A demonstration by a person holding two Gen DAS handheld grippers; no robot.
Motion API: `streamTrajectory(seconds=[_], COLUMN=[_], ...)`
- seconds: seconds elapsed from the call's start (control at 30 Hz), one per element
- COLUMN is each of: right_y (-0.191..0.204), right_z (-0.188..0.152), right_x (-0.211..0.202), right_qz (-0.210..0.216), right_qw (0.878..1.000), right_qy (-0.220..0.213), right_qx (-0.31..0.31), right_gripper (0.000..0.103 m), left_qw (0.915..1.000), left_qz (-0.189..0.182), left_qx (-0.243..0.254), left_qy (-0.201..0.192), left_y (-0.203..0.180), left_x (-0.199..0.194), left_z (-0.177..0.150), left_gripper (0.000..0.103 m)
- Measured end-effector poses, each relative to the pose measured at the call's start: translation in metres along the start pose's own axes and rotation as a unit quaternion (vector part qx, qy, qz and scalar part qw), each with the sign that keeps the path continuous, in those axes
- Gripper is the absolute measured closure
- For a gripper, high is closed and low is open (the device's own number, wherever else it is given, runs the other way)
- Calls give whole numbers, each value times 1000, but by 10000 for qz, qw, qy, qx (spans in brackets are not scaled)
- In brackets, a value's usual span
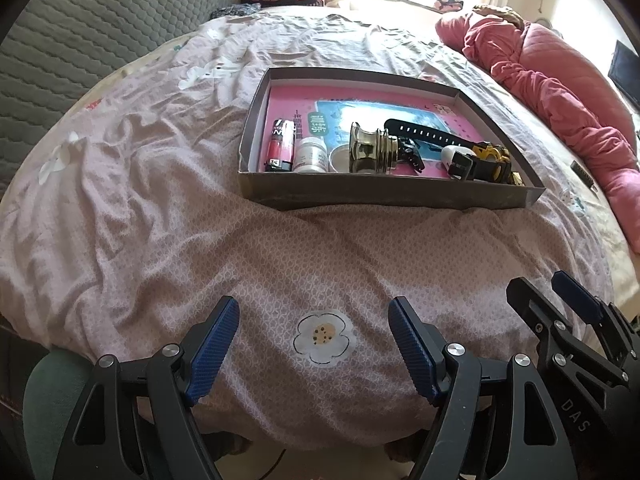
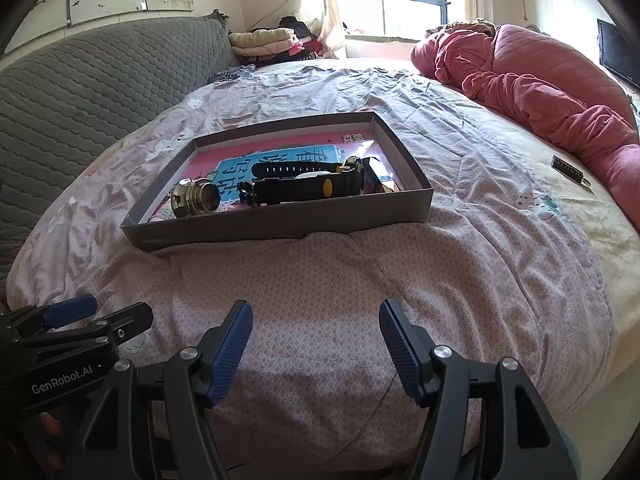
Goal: Organize rigid objects
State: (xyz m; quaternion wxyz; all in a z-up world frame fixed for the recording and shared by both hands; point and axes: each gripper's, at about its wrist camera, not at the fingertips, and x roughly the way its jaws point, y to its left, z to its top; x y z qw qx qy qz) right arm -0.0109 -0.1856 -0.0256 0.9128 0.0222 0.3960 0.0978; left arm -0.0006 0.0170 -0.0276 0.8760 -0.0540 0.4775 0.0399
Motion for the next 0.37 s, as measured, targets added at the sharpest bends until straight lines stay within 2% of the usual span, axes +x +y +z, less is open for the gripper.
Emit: streamTrajectory(seconds=[0.37], right_y=[-1], right_z=[0], right_x=[1], right_qz=[19], right_qw=[10000], right_qy=[39], right_qx=[30], right_gripper=[38], left_qw=[10000], left_qz=[2], left_qx=[52], left_qy=[-32], left_y=[0], left_x=[0], left_z=[-1], left_gripper=[25])
